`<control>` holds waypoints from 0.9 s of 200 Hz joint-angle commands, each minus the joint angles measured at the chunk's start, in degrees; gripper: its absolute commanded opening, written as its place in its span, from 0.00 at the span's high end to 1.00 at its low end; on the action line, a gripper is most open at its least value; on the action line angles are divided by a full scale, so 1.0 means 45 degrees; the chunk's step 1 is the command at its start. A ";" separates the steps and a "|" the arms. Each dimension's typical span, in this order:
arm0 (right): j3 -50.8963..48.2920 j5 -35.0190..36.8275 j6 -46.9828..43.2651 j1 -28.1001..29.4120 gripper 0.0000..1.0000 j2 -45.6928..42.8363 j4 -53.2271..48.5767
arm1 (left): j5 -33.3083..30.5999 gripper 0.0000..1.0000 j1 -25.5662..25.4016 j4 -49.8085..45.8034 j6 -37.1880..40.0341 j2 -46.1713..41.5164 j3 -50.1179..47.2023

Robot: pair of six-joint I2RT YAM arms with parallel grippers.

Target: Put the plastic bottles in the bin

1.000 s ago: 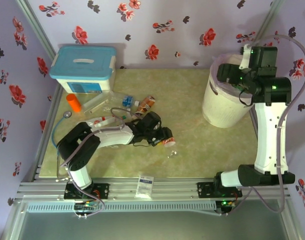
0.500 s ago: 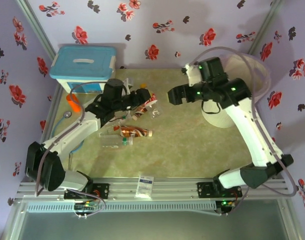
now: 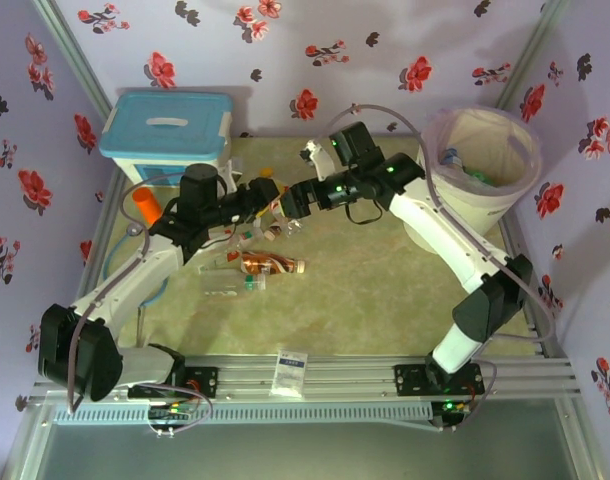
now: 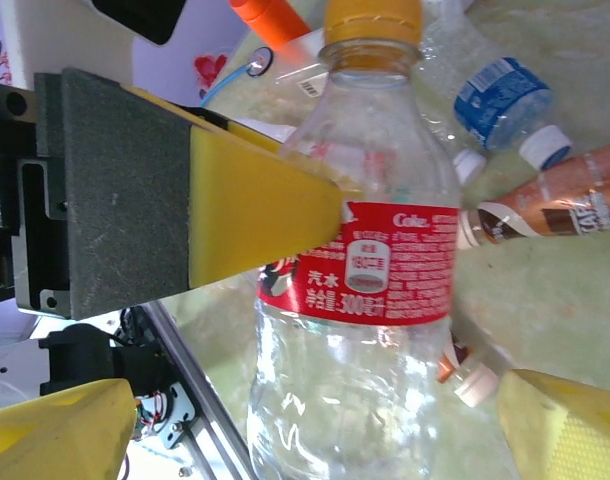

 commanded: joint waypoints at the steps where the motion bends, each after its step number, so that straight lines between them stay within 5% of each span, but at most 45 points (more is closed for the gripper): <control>1: -0.0127 -0.0736 0.0315 0.0144 0.09 0.0380 0.0593 | 0.0418 0.43 0.0115 0.0962 -0.0477 -0.0323 -0.0122; 136: 0.0128 -0.0978 0.0430 0.0016 0.45 0.1482 0.0915 | 0.0466 0.43 0.0249 0.2040 -0.1185 -0.0049 -0.0544; 180: 0.0327 -0.0749 0.0405 -0.0292 0.49 0.1368 0.0804 | 0.0468 0.16 0.0540 0.2166 -0.1225 -0.0214 -0.0835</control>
